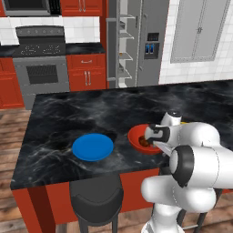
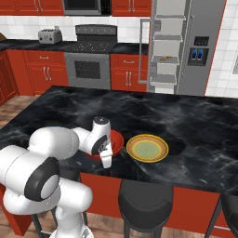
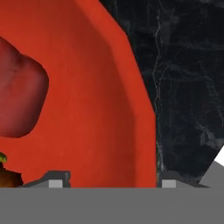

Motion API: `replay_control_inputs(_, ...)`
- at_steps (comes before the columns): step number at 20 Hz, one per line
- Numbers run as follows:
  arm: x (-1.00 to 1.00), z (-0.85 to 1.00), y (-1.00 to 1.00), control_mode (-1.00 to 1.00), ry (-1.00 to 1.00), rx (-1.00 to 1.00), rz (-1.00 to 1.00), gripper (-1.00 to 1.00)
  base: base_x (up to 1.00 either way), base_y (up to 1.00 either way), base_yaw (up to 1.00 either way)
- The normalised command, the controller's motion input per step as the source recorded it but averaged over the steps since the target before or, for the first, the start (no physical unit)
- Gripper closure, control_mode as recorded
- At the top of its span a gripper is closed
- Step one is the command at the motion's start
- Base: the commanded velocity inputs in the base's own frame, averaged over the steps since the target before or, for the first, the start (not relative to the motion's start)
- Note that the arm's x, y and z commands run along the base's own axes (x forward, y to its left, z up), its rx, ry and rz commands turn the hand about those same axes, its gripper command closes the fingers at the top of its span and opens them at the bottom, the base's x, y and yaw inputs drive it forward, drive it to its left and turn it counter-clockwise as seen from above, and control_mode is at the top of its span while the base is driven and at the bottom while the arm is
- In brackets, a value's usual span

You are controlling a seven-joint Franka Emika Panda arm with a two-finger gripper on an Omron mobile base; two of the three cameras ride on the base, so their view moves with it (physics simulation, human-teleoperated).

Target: Pick the chicken drumstick and bell pepper from their plates and place them in the bowl. Then put the bowl in the fridge.

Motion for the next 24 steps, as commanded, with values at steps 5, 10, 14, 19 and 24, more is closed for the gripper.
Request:
replay_control_inputs(5, -0.03, -0.10, 0.00, -1.00, 0.01, 0.07, 0.00, 1.00, 0.00, 0.00, 0.00)
replay_control_inputs(10, -0.20, 0.03, 0.00, -1.00, 0.00, 0.03, 0.00, 1.00, 0.00, 0.00, 0.00)
replay_control_inputs(14, -0.37, 0.24, 0.01, -1.00, 0.00, 0.01, 0.00, 1.00, 0.00, 0.00, 0.00)
replay_control_inputs(19, -0.48, 0.31, 0.06, -1.00, -0.06, 0.00, 0.00, 1.00, 0.00, 0.00, 0.00)
replay_control_inputs(24, -0.43, 0.29, 0.06, -1.00, -0.12, 0.00, 0.00, 1.00, 0.00, 0.00, 0.00)
